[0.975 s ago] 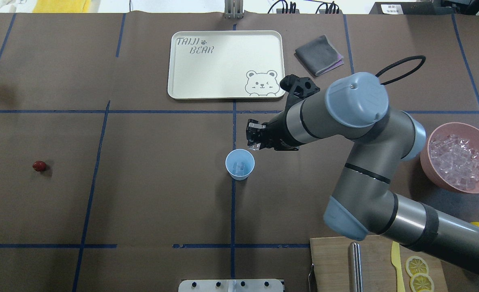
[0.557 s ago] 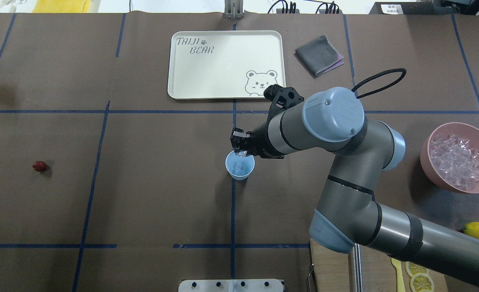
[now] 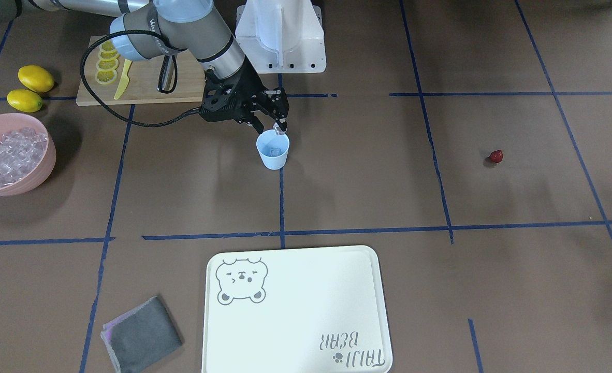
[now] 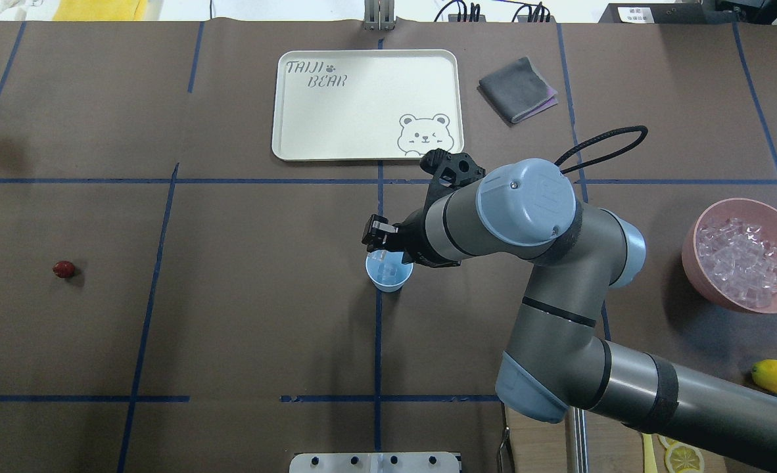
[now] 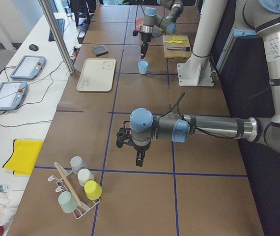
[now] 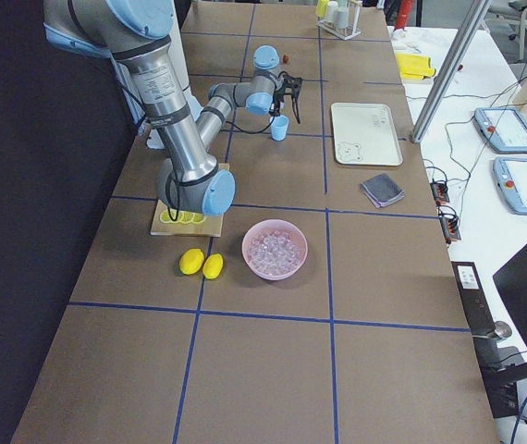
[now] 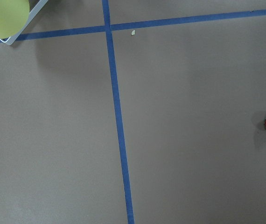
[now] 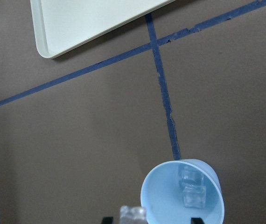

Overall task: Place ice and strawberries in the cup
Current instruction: 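Carry the ice cube with the right gripper over the cup and release, then lower the left gripper onto the red strawberry and grasp it while the right gripper withdraws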

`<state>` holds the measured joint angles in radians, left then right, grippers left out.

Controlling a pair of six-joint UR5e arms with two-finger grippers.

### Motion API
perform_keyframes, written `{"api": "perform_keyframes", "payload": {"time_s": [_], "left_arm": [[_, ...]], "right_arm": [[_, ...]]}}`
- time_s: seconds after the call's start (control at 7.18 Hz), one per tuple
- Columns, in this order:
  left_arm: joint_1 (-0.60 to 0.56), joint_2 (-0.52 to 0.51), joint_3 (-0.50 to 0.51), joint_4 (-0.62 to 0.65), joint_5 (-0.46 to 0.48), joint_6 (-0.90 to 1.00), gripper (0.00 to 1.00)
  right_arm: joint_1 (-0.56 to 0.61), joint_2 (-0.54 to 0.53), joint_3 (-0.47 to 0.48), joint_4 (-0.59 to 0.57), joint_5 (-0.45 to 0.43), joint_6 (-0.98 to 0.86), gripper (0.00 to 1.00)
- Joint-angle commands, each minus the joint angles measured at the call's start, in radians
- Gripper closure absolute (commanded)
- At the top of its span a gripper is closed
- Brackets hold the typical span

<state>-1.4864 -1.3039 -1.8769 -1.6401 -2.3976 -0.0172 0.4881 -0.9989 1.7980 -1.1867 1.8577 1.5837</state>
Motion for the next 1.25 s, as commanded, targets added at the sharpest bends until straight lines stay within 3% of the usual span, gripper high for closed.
{"api": "perform_keyframes", "payload": {"time_s": [0.0, 0.28, 0.42, 0.56, 0.7, 0.84, 0.97, 1.11], "left_arm": [[0.000, 0.000, 0.001, 0.000, 0.000, -0.001, 0.00], [0.003, -0.002, 0.001, -0.001, 0.000, -0.003, 0.00], [0.050, -0.011, 0.001, -0.001, 0.002, -0.030, 0.00], [0.149, -0.041, -0.008, -0.053, 0.006, -0.202, 0.00], [0.260, -0.047, 0.002, -0.195, 0.020, -0.412, 0.00], [0.375, -0.101, 0.001, -0.261, 0.102, -0.610, 0.00], [0.517, -0.186, 0.011, -0.259, 0.205, -0.791, 0.00], [0.584, -0.228, 0.033, -0.257, 0.275, -0.849, 0.00]], "right_arm": [[0.004, -0.001, 0.000, -0.001, 0.000, -0.001, 0.27], [0.036, -0.012, 0.030, 0.001, 0.027, -0.004, 0.27], [0.087, -0.067, 0.090, -0.019, 0.076, -0.004, 0.26], [0.162, -0.149, 0.181, -0.077, 0.151, -0.013, 0.00], [0.262, -0.235, 0.234, -0.091, 0.246, -0.054, 0.00], [0.383, -0.304, 0.238, -0.093, 0.376, -0.193, 0.00], [0.474, -0.392, 0.236, -0.093, 0.438, -0.358, 0.00], [0.519, -0.473, 0.233, -0.091, 0.445, -0.519, 0.00]]}}
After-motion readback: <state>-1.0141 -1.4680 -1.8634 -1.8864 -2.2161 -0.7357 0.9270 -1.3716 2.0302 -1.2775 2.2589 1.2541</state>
